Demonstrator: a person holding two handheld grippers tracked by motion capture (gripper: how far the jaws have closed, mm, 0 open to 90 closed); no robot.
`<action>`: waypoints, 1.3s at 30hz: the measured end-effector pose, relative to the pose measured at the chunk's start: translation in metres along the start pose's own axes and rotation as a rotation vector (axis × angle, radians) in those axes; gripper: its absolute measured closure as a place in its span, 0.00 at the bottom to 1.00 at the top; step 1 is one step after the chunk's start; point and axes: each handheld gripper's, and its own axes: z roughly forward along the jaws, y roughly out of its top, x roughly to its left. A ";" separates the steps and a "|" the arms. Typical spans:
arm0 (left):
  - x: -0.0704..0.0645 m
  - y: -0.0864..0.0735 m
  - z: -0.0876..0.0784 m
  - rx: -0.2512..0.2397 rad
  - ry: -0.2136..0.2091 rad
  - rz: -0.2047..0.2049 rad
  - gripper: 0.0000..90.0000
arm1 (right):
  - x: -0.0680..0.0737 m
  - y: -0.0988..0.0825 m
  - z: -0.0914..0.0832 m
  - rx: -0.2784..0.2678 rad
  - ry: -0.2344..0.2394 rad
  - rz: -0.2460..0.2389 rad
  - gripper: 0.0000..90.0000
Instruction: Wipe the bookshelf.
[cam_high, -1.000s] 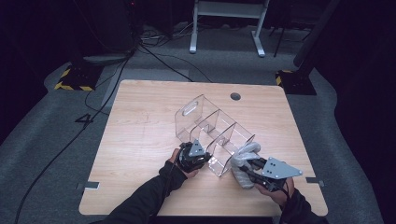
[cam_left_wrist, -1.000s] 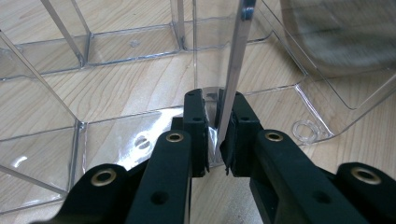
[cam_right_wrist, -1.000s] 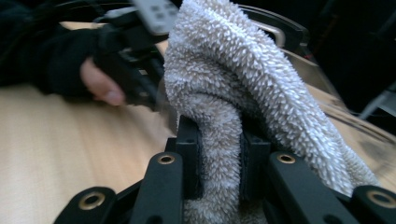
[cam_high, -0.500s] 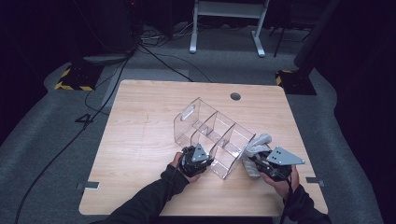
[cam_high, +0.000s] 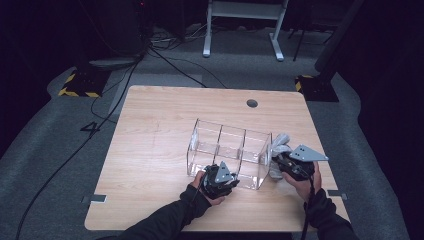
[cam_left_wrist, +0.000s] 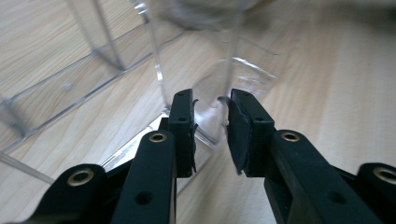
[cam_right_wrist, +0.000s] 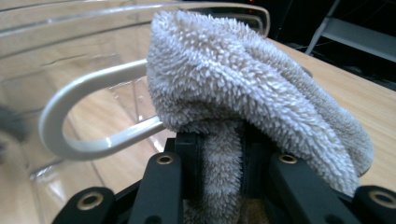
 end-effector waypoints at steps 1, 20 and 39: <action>-0.001 0.001 0.000 -0.003 -0.004 0.006 0.79 | -0.002 0.000 0.003 -0.001 -0.007 -0.002 0.82; 0.008 -0.043 -0.077 0.122 0.089 0.033 0.52 | 0.004 0.022 -0.035 -0.080 0.005 -0.014 0.82; 0.067 -0.063 -0.086 0.121 0.078 -0.055 0.31 | 0.073 0.087 -0.086 -0.260 0.201 -0.130 0.82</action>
